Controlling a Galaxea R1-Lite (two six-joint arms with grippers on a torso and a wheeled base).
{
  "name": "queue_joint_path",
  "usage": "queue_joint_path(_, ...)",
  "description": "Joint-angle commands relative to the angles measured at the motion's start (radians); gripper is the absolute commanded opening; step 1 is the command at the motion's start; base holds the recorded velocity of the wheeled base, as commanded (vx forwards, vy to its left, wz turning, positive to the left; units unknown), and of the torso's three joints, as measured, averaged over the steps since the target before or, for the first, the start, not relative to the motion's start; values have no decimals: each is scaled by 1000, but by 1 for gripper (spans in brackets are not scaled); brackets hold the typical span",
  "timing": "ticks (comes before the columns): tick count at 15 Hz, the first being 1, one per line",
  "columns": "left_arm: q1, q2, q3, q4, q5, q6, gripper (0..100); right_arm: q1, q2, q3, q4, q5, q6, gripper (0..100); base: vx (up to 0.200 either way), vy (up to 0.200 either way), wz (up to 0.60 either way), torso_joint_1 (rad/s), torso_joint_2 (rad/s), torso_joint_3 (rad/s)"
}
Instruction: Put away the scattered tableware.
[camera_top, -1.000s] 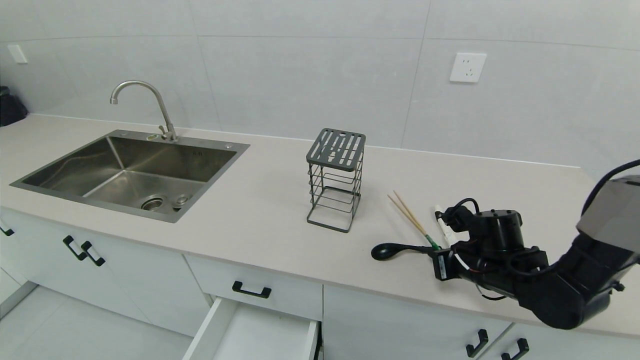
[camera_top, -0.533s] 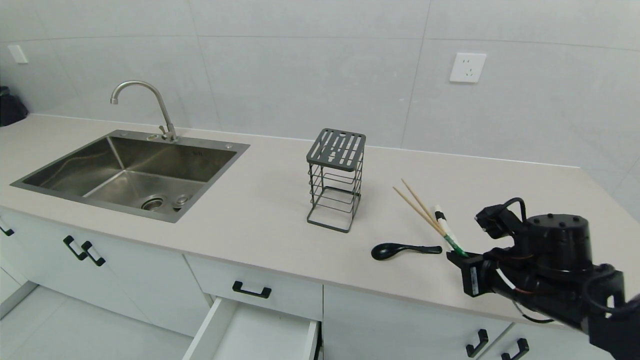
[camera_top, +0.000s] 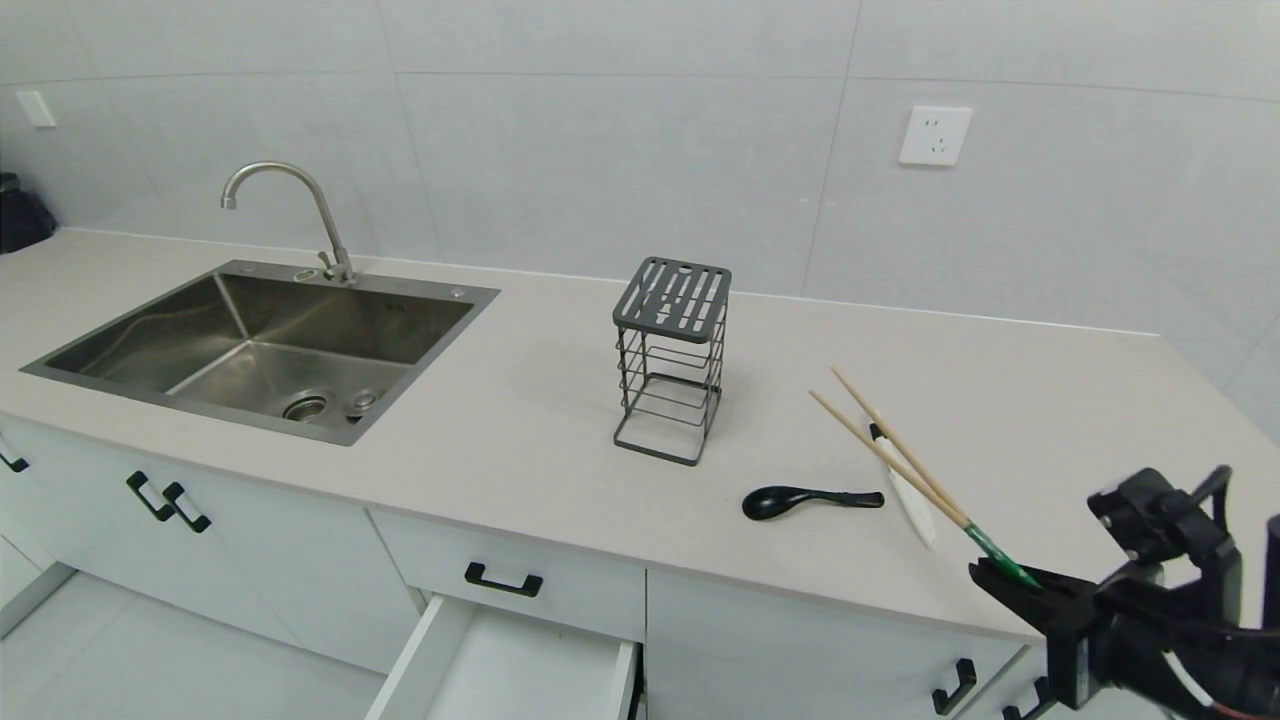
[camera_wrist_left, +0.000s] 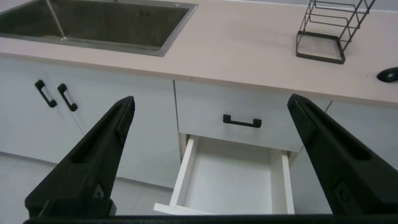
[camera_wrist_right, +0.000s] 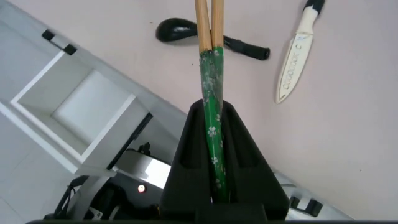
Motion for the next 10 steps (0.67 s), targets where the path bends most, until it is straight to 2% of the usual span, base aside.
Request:
queue_joint_path(1, 0, 1, 0, 0, 0, 0, 100, -2, -161, 53, 29, 39, -33, 0, 0, 0, 0, 0, 0, 0)
queue_joint_path(3, 0, 1, 0, 0, 0, 0, 100, -2, -193, 53, 31, 68, -51, 0, 0, 0, 0, 0, 0, 0)
queue_joint_path(7, 0, 1, 0, 0, 0, 0, 100, -18, -279, 44, 32, 272, -160, 0, 0, 0, 0, 0, 0, 0)
queue_joint_path(10, 0, 1, 0, 0, 0, 0, 100, -12, -278, -24, 51, 292, -205, 0, 0, 0, 0, 0, 0, 0)
